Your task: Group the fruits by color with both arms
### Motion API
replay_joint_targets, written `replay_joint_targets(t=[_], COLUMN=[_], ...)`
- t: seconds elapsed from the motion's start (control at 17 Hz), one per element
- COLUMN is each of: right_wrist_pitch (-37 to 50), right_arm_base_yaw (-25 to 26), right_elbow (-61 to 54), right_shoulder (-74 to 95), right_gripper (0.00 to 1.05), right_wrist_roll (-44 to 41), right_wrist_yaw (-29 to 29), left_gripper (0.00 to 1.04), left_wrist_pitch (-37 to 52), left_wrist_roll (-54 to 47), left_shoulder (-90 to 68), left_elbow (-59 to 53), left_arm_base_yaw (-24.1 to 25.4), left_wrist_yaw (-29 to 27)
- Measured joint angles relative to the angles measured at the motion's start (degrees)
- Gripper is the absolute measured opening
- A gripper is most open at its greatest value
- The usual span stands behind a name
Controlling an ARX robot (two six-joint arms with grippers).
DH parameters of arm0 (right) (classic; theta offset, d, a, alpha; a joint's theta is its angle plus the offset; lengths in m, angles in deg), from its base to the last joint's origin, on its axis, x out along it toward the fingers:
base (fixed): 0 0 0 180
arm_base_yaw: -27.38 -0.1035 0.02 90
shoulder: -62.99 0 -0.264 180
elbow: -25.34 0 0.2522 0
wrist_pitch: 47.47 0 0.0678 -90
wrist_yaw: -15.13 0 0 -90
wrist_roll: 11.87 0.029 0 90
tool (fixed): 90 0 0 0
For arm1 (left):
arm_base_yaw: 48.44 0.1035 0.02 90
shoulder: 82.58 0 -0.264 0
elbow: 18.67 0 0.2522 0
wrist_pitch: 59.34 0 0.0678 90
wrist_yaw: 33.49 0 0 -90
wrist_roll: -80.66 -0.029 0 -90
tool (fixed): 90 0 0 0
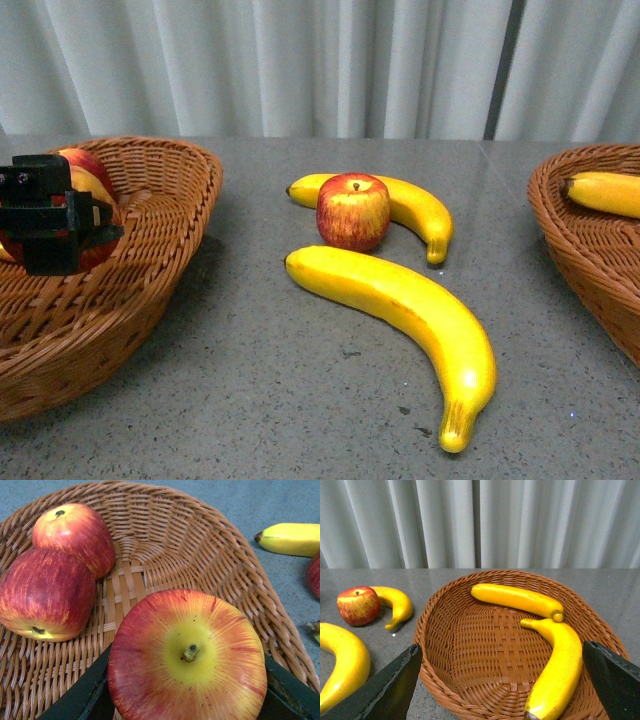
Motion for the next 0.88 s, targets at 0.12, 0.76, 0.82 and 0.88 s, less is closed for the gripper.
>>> replay_joint_targets(t=[0.12,0.76,0.82,0.88], right_wrist_pitch=[0.0,0.0,0.0,0.0], right_arm_base_yaw=[0.0,0.0,0.0,0.0], right_elbow=[0.0,0.0,0.0,0.0], right_shoulder=[0.0,0.0,0.0,0.0], right_gripper=[0.98,0.98,0.98,0.98], right_wrist_roll=[0.0,0.0,0.0,-0.02], right_wrist_yaw=[0.0,0.0,0.0,0.0], left_gripper=[0.64,0.98,0.98,0.98], left_wrist_pitch=[-0.24,-9.88,-9.22,-8.02], left_wrist_roll=[0.26,0.48,-0.35,-1.22], left_shoulder=[-1.62,10.19,9.86,8.76], left_elbow=[-0.02,1.46,2.97,4.28], left_arm_base_yaw=[0.63,-9.09,-10.05,-10.51], left_wrist_yaw=[0.26,-2.49,-2.51,-2.64])
